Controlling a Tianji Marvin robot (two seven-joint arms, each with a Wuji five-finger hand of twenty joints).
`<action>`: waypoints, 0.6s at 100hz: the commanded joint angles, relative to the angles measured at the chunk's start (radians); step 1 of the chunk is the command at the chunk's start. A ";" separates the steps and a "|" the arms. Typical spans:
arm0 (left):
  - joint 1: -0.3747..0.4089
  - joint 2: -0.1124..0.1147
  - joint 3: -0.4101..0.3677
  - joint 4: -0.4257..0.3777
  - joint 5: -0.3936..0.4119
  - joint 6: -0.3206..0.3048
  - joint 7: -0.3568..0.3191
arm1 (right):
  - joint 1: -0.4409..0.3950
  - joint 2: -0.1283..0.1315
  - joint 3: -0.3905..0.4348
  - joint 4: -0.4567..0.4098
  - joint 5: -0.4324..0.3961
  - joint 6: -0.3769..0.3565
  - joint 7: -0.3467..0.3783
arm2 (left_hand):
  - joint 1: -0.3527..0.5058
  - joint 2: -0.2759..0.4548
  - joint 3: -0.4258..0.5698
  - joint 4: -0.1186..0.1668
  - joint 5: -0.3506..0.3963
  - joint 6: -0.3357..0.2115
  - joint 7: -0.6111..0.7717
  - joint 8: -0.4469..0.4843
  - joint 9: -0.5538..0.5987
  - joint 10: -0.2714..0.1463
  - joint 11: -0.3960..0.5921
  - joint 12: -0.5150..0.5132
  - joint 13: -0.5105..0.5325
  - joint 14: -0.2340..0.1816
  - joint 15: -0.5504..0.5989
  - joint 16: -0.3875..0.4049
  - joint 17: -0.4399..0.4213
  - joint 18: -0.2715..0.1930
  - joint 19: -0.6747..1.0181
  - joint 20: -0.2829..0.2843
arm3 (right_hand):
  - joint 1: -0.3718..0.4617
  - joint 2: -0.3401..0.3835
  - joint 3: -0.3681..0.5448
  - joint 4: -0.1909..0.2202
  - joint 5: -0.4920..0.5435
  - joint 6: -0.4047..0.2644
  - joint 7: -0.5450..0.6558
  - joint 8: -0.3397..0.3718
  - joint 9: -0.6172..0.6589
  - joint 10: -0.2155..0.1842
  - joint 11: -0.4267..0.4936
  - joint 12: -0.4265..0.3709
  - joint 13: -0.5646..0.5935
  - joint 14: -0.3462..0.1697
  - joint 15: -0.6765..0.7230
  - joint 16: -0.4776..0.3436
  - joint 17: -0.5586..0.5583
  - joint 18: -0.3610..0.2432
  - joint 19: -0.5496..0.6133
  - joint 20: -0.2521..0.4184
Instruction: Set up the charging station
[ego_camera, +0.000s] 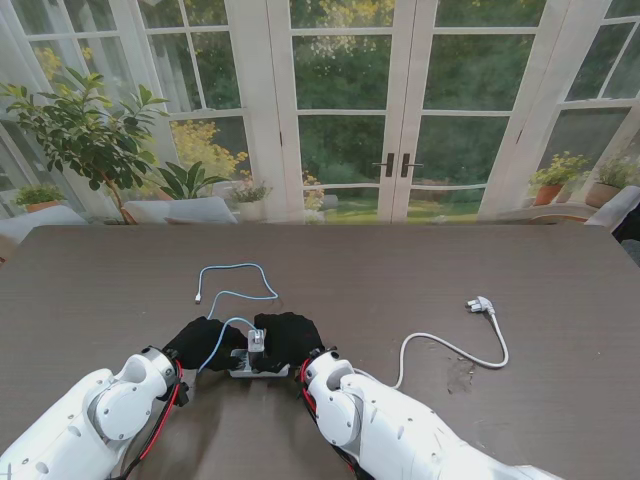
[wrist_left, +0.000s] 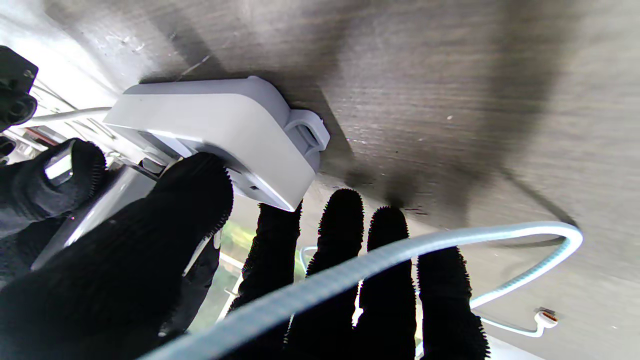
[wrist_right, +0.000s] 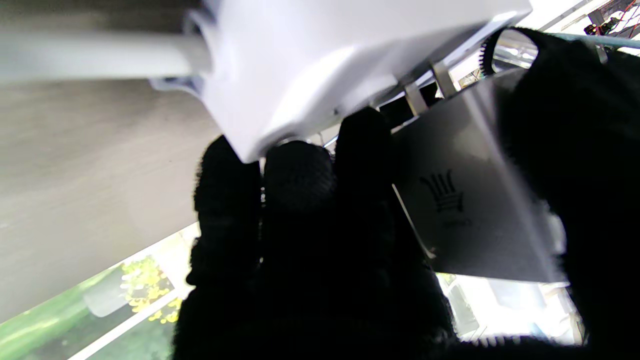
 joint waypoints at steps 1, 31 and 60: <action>0.008 0.001 0.000 0.001 0.002 0.004 -0.023 | -0.020 0.000 -0.016 0.027 -0.005 -0.001 0.027 | -0.009 0.024 -0.014 0.025 0.023 0.001 0.001 0.007 0.011 0.008 -0.001 0.009 0.021 0.013 0.011 -0.008 -0.014 -0.009 0.036 0.008 | 0.131 0.060 0.227 0.042 0.235 -0.321 0.154 0.104 0.049 -0.011 -0.014 0.010 0.029 0.026 -0.003 -0.679 0.012 -0.035 0.035 -0.003; 0.009 0.001 -0.002 -0.001 0.001 0.004 -0.028 | -0.013 0.009 -0.024 0.008 -0.020 0.007 0.042 | -0.014 0.025 -0.018 0.024 0.023 0.003 0.000 0.007 0.011 0.008 -0.002 0.009 0.021 0.013 0.010 -0.008 -0.016 -0.006 0.035 0.009 | 0.094 0.157 0.168 0.078 0.137 -0.308 0.179 0.099 -0.036 -0.007 -0.007 0.017 0.021 0.029 -0.084 -0.706 -0.064 0.008 0.026 0.008; 0.010 0.002 -0.002 -0.001 -0.003 0.006 -0.033 | -0.013 0.013 -0.022 0.003 -0.021 0.009 0.048 | -0.019 0.025 -0.020 0.024 0.021 0.005 -0.002 0.006 0.012 0.011 -0.002 0.009 0.021 0.016 0.010 -0.008 -0.016 -0.006 0.035 0.010 | 0.080 0.147 0.131 0.075 0.022 -0.260 0.155 0.061 -0.132 0.008 0.008 -0.006 -0.026 0.030 -0.126 -0.705 -0.123 0.032 0.010 0.008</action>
